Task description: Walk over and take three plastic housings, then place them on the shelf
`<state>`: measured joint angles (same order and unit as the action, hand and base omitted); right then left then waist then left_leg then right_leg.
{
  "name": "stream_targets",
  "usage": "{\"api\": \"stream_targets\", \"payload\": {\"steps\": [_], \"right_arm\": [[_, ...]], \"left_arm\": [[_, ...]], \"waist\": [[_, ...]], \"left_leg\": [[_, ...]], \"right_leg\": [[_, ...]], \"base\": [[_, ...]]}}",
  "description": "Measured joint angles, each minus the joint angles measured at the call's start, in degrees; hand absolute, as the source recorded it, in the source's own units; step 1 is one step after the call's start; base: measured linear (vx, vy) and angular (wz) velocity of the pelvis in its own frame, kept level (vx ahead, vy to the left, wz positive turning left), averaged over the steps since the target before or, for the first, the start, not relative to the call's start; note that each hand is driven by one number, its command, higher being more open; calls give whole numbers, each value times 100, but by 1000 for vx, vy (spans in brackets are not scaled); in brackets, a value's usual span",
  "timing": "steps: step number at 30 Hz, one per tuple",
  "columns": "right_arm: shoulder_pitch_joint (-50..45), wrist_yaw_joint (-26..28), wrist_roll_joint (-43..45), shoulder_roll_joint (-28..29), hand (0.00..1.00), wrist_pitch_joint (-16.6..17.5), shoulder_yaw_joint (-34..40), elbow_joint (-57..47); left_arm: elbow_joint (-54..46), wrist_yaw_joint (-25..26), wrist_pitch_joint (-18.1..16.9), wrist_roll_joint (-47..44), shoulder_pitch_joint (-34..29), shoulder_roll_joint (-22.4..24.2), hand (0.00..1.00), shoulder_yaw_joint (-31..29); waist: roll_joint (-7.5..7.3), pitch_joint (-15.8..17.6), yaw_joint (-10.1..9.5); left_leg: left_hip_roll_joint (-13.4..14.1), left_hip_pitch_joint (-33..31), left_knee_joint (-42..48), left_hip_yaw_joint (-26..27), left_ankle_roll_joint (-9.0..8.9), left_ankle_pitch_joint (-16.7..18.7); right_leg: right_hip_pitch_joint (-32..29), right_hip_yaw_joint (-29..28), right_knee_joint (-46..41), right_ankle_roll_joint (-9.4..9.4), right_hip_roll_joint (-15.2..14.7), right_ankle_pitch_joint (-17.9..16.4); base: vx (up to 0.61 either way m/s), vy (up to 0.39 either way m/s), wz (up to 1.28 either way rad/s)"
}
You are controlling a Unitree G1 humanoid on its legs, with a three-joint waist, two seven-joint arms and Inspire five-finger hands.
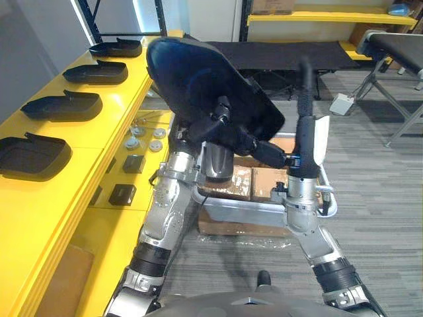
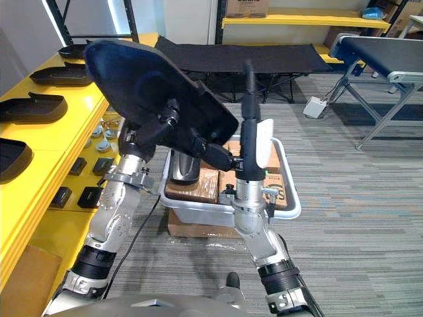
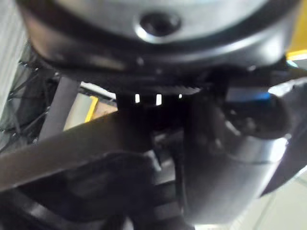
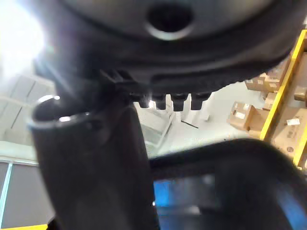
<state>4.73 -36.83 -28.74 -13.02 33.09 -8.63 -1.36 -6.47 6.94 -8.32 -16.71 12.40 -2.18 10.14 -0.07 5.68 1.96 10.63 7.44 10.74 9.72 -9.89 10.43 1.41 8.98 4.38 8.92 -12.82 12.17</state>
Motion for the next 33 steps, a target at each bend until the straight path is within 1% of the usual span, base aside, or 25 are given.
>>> {"api": "stream_targets", "payload": {"steps": [3,4,6,7,10,11,12,13,15,16,17,18,19,21,22,25,27,28,30,33], "right_arm": [[-211,80,534,89,100,6,469,-180],[-242,107,600,127,100,9,559,-186],[-451,260,940,238,100,16,983,-186],[-502,338,1013,240,100,16,1050,-186],[-664,967,1435,240,100,42,1219,-186],[-672,1375,1632,240,100,54,1262,-186],[-672,1875,1877,232,100,57,1274,-186],[-674,2118,2010,223,100,57,1277,-186],[-677,2921,2357,161,100,54,1265,-186],[-677,3060,2373,139,100,53,1269,-186],[-677,3361,2488,69,100,35,1270,-186],[-676,3532,2520,-39,100,21,1270,-186],[-676,3833,2639,-220,100,-41,1271,-186],[-669,4040,2745,-334,100,-111,1276,-186],[-652,4287,2871,-450,100,-229,1279,-186],[-608,4593,3076,-572,100,-397,1278,-185],[-554,4841,3252,-752,100,-581,1261,-185],[-551,4909,3253,-798,100,-625,1268,-185],[-548,5058,3255,-979,100,-782,1243,-181],[-452,5161,3262,-998,100,-900,1243,-159]], "left_arm": [[-73,526,-172,837,-67,-33,0,-390],[-107,596,-191,939,-103,-35,0,-463],[-157,843,-240,1409,-182,-94,0,-789],[-158,881,-242,1509,-183,-121,0,-851],[-160,940,-290,1931,-182,-276,0,-1074],[-191,891,-301,2116,-183,-360,0,-1096],[-239,769,-332,2314,-183,-445,0,-1101],[-264,692,-380,2401,-183,-497,0,-1101],[-400,254,-699,2437,-182,-731,0,-1003],[-446,135,-784,2436,-182,-789,0,-970],[-555,-132,-970,2434,-181,-911,0,-917],[-665,-319,-1099,2430,-181,-1035,0,-865],[-849,-674,-1310,2374,-178,-1251,0,-820],[-993,-930,-1454,2363,-176,-1443,0,-783],[-1151,-1348,-1668,2288,-167,-1729,0,-723],[-1266,-1866,-1770,1900,-160,-2030,0,-543],[-1379,-2414,-1762,1476,-134,-2286,0,-278],[-1410,-2483,-1764,1434,-122,-2333,0,-242],[-1429,-2656,-1647,1151,20,-2486,0,-185],[-1453,-2735,-1531,986,160,-2607,0,-157]], "waist": [[12,-7,14],[13,-8,24],[18,-9,28],[18,-9,30],[24,-7,86],[28,-5,118],[30,-3,133],[33,-2,141],[62,4,147],[73,4,151],[96,1,160],[116,4,162],[142,2,162],[168,-1,161],[211,-2,159],[247,-8,157],[261,-6,155],[261,-6,157],[269,-3,157],[275,-3,166]], "left_leg": [[0,3,-6,7,-3,2],[0,4,-7,14,-4,3],[-2,6,-10,60,-8,6],[-3,6,-11,67,-8,6],[-5,18,-10,91,-11,8],[-7,17,-8,104,-12,11],[-7,17,-7,110,-13,11],[-7,15,-8,115,-13,11],[-11,6,-9,150,-12,14],[-12,7,-11,152,-11,15],[-12,10,-13,155,-11,19],[-13,10,-14,157,-8,23],[-14,9,-22,159,-7,25],[-15,9,-26,159,-6,26],[-16,10,-26,163,-4,28],[-16,9,-28,166,-3,32],[-16,9,-25,174,-4,37],[-15,10,-25,174,-4,37],[-15,9,-22,176,-5,35],[-16,9,-21,174,-5,33]], "right_leg": [[-4,-7,0,0,1,-1],[-8,-12,0,-1,1,-1],[-39,-50,1,-1,2,-1],[-45,-56,1,-1,2,-1],[-55,-84,1,-1,4,-1],[-68,-99,1,-1,3,-1],[-77,-105,1,-1,4,-1],[-85,-111,1,-1,5,-1],[-127,-150,1,3,6,2],[-128,-151,1,3,6,2],[-128,-153,1,4,6,2],[-128,-155,0,4,6,2],[-128,-158,0,4,6,2],[-128,-158,1,4,6,2],[-128,-161,1,4,6,2],[-128,-162,1,4,6,2],[-131,-163,2,1,6,-1],[-132,-163,3,1,6,-1],[-137,-162,3,0,6,-2],[-139,-161,3,1,6,-1]], "base": [[0,0,0],[0,0,-5],[0,0,-8],[0,0,-6],[-2,1,-4],[-8,6,-5],[-9,7,-5],[-5,7,-6],[1,7,-7],[0,0,0],[0,0,0],[0,0,0],[0,0,0],[0,0,0],[0,0,0],[0,0,0],[-18,-1,-1],[0,0,0],[0,0,0],[0,0,0]]}}
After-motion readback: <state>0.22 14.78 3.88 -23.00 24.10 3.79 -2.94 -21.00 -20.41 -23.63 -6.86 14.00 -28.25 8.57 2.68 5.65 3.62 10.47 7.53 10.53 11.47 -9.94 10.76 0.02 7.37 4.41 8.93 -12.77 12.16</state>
